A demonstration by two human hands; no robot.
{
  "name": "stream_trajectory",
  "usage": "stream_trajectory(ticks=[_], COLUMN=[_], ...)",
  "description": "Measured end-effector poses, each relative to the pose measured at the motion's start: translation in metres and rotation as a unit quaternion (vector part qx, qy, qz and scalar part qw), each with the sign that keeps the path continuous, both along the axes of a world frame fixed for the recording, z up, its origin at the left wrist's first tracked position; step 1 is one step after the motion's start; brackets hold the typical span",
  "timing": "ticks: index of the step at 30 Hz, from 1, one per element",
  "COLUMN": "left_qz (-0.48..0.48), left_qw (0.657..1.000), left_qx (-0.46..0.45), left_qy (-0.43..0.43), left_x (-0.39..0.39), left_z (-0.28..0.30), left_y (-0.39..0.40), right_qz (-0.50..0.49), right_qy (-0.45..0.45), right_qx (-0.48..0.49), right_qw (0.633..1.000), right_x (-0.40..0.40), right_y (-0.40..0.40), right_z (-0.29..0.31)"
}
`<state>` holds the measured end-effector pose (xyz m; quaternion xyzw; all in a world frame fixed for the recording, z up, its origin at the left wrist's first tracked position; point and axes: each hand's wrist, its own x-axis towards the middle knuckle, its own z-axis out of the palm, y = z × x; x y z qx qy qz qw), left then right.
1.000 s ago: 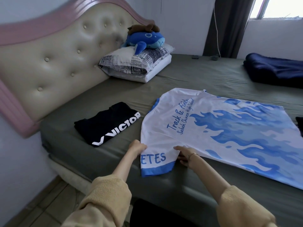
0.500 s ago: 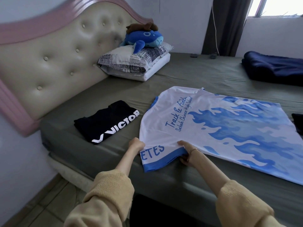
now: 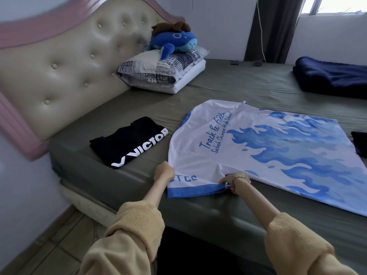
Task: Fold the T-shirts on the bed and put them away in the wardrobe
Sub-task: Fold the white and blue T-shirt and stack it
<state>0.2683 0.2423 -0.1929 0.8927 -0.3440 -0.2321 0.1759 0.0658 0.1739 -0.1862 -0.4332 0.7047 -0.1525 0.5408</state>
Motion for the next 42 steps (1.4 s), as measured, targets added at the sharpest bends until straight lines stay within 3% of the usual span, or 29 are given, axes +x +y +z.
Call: stream_trajectory(ticks=[5, 12, 16, 22, 26, 30, 42], left_qz=[-0.036, -0.073, -0.062, -0.091, -0.195, -0.271, -0.188], left_qw=[0.997, 0.984, 0.977, 0.946, 0.938, 0.930, 0.962], left_qx=[0.009, 0.029, 0.036, 0.037, 0.001, -0.044, -0.072], left_qy=[-0.066, -0.159, -0.203, -0.308, -0.288, -0.246, -0.183], left_x=[-0.008, -0.010, -0.014, -0.035, -0.063, -0.086, -0.039], left_z=[0.002, 0.003, 0.005, 0.008, 0.005, 0.005, 0.011], left_y=[0.005, 0.013, 0.013, 0.000, -0.014, -0.026, -0.113], right_qz=[-0.004, 0.101, 0.126, 0.151, 0.230, 0.269, 0.287], right_qy=[-0.039, 0.082, 0.152, 0.288, 0.401, 0.361, 0.252], right_qx=[0.014, -0.033, -0.128, -0.243, -0.264, -0.252, -0.252], right_qw=[0.999, 0.991, 0.972, 0.914, 0.846, 0.857, 0.889], right_x=[-0.004, -0.007, -0.007, -0.029, -0.047, -0.064, -0.029], right_y=[-0.005, 0.006, 0.007, -0.005, -0.007, -0.011, -0.094], right_z=[0.006, 0.008, 0.014, 0.018, 0.013, 0.007, 0.006])
